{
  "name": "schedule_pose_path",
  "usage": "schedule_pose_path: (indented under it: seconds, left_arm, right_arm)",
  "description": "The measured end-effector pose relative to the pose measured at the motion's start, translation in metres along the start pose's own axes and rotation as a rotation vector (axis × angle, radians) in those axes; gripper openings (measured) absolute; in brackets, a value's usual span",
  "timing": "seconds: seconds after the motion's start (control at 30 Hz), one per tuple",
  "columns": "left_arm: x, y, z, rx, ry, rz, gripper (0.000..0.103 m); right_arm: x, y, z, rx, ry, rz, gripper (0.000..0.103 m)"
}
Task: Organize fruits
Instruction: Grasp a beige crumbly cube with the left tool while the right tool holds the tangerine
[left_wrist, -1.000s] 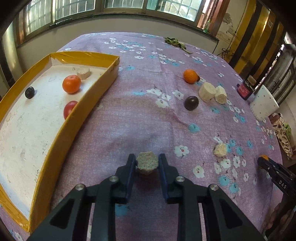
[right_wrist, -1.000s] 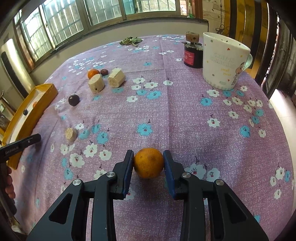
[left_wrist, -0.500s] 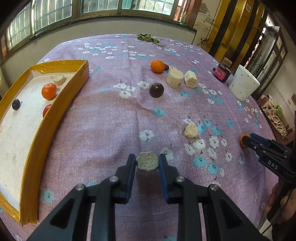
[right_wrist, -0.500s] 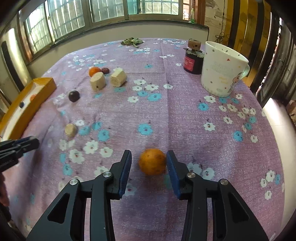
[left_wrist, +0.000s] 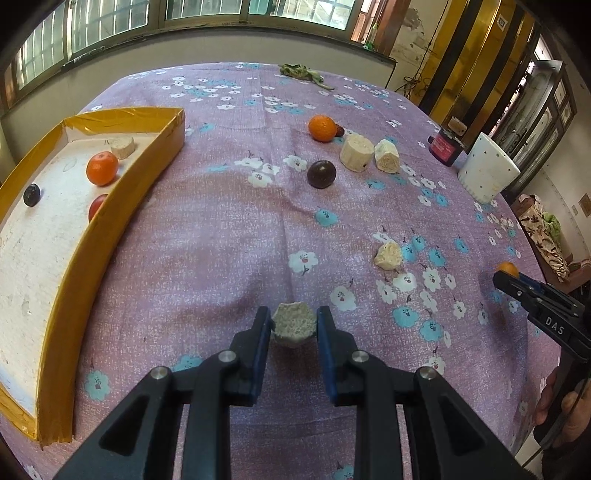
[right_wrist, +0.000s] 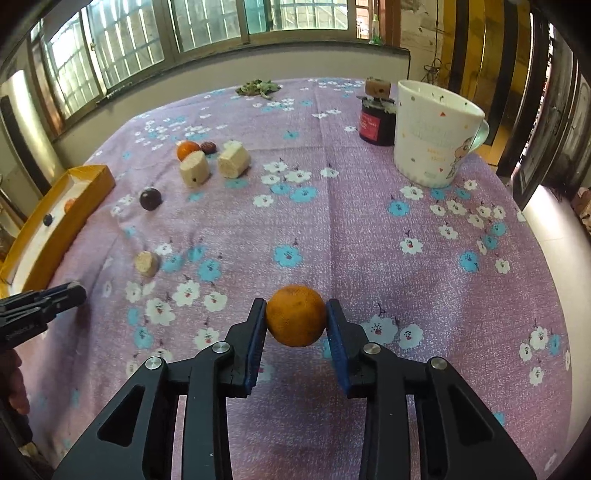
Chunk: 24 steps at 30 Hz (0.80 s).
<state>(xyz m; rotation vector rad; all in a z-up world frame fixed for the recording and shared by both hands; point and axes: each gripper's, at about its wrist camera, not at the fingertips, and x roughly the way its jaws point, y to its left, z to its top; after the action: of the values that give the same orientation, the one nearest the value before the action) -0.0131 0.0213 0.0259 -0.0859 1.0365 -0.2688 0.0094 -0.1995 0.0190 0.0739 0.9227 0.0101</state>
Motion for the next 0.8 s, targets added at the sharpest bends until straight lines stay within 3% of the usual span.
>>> schedule_pose_path:
  seconds: [0.37, 0.8]
  left_arm:
    - [-0.022, -0.001, 0.006, 0.039, -0.042, -0.008, 0.028]
    - [-0.046, 0.029, 0.011, 0.026, -0.078, 0.001, 0.027]
  right_arm:
    - [-0.017, 0.038, 0.007, -0.074, -0.039, 0.003, 0.031]
    - [-0.017, 0.092, 0.014, -0.139, -0.039, 0.041, 0.031]
